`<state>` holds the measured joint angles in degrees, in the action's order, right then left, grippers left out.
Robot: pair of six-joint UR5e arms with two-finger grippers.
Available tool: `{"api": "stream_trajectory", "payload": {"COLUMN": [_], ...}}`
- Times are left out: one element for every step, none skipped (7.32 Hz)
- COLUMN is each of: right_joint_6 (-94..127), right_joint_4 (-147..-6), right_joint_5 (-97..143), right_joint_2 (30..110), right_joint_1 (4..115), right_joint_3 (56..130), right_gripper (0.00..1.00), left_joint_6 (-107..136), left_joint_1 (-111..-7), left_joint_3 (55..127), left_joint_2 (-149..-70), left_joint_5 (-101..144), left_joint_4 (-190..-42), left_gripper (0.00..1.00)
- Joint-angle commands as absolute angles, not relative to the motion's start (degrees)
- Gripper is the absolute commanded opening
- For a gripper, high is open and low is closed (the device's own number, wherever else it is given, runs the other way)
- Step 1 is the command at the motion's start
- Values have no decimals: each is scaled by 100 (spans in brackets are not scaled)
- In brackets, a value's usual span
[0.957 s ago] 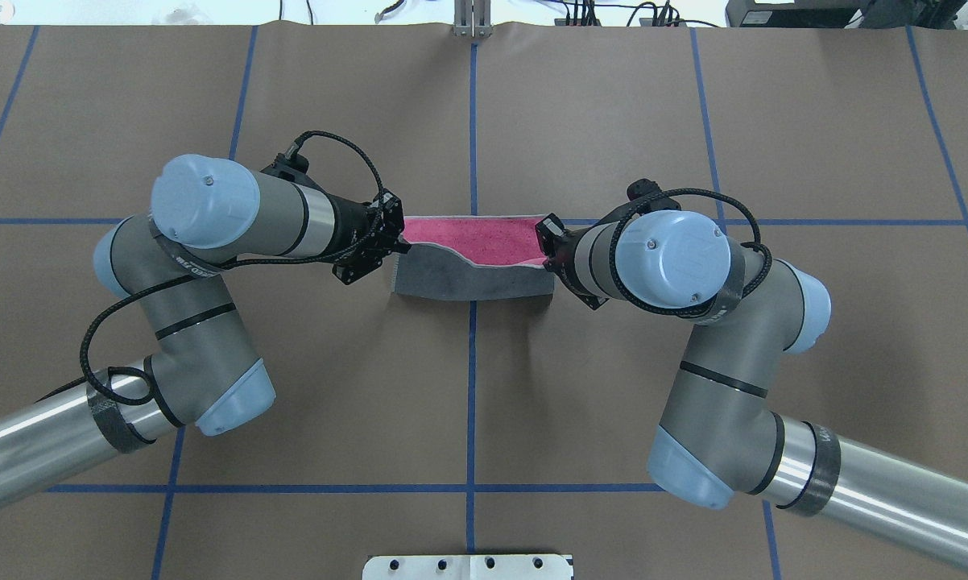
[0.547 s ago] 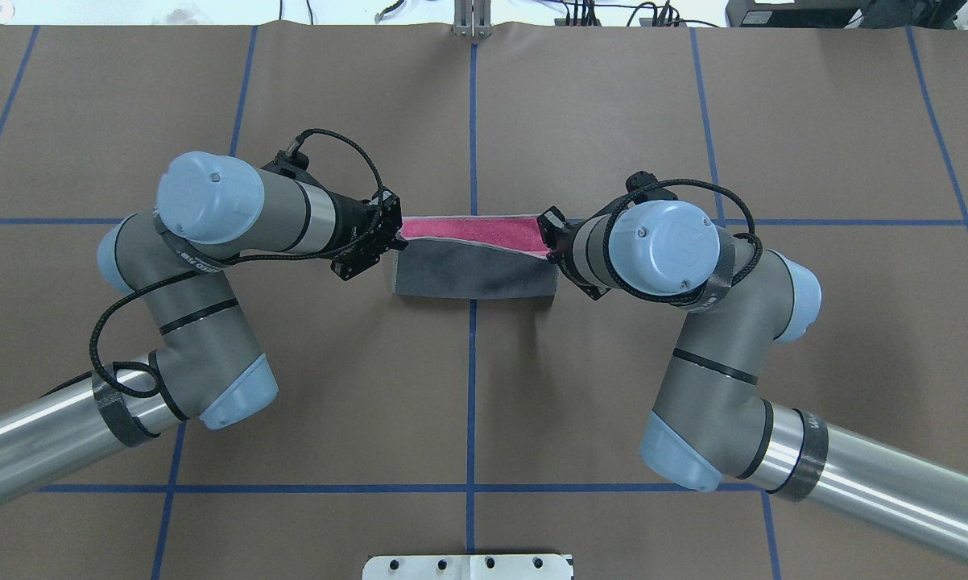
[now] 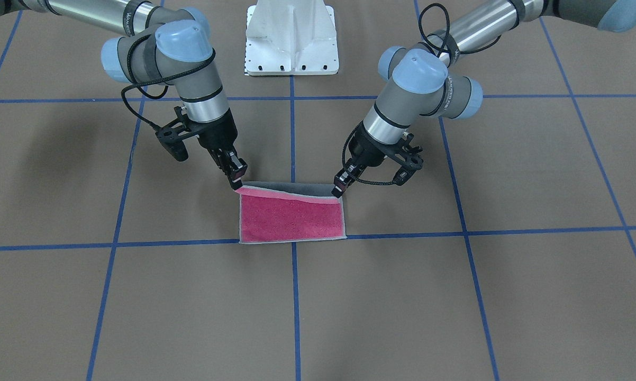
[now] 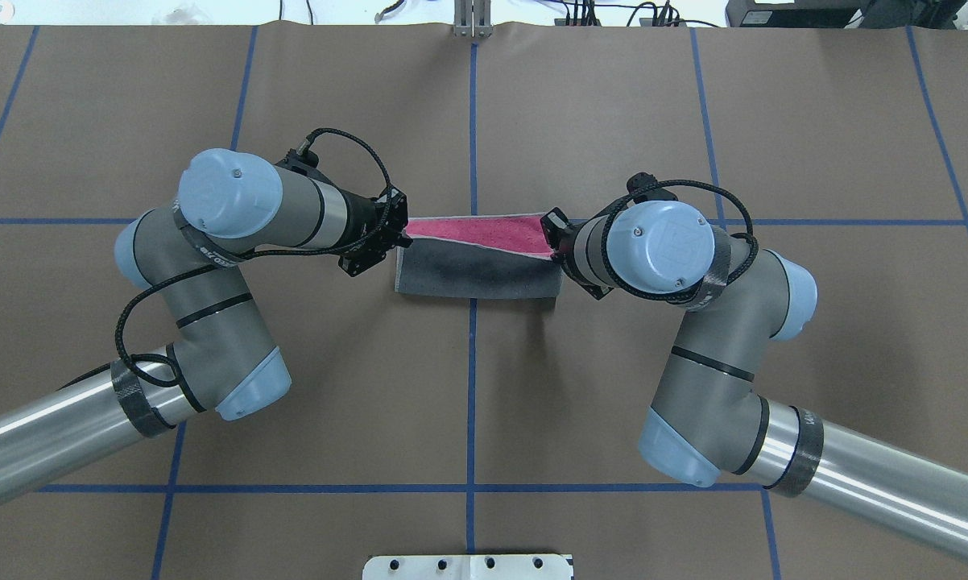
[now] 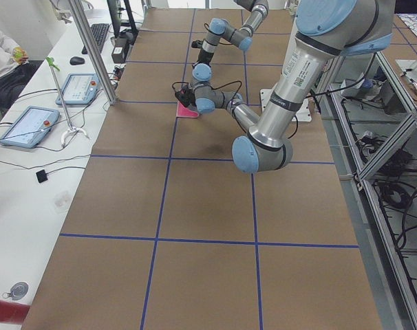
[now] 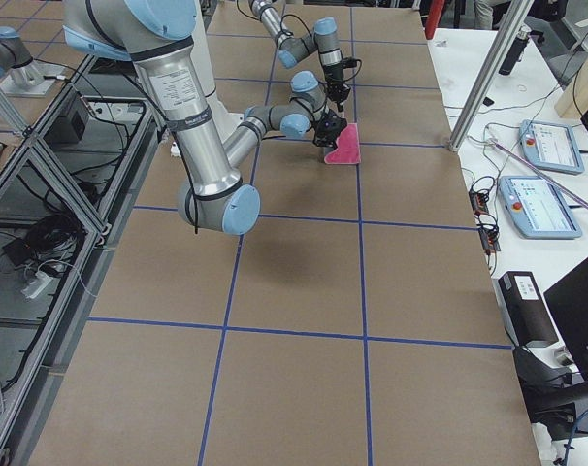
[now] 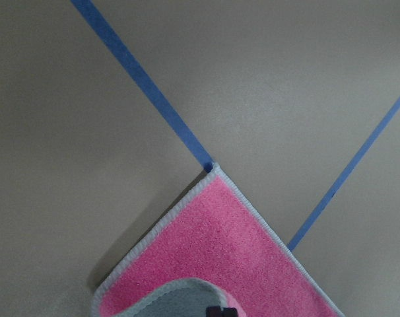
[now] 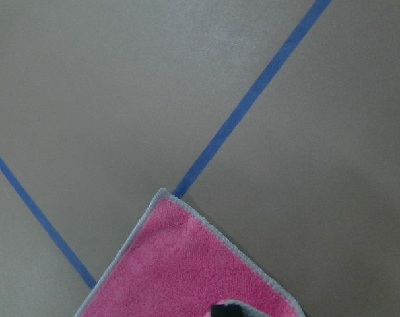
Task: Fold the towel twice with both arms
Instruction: 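Lower the held corners onto the far edge with both grippers, folding the towel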
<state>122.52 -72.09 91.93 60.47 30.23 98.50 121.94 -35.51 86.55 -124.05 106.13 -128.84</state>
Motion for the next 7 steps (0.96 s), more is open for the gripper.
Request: {"api": "stream_trajectory", "payload": {"right_joint_6": [12252,12252,12252,12252,12252,12208,12208], "right_joint_4": [-7207,-7207,-7207,-7207,-7207,-7207,-7207], "right_joint_5": [9193,9185,9185,9193,9193,9202,9202], "right_joint_2": [6038,6029,5942,5776,5705,5704,5695], "right_joint_1": [3032,3041,3085,3128,3155,3181,3182], "right_joint_3": [9835,9835,9765,9538,9397,9387,9352], "right_gripper": [0,0,0,0,0,0,0], "left_joint_6": [12190,12190,12199,12199,12199,12199,12199], "left_joint_1": [-3559,-3577,-3603,-3647,-3674,-3683,-3700], "left_joint_3": [8622,8622,8622,8622,8579,8535,8473], "left_joint_2": [-12419,-12419,-12419,-12419,-12419,-12419,-12454], "left_joint_5": [10608,10608,10617,10617,10617,10617,10617], "left_joint_4": [-12876,-12885,-12885,-12885,-12885,-12885,-12893], "left_gripper": [0,0,0,0,0,0,0]}}
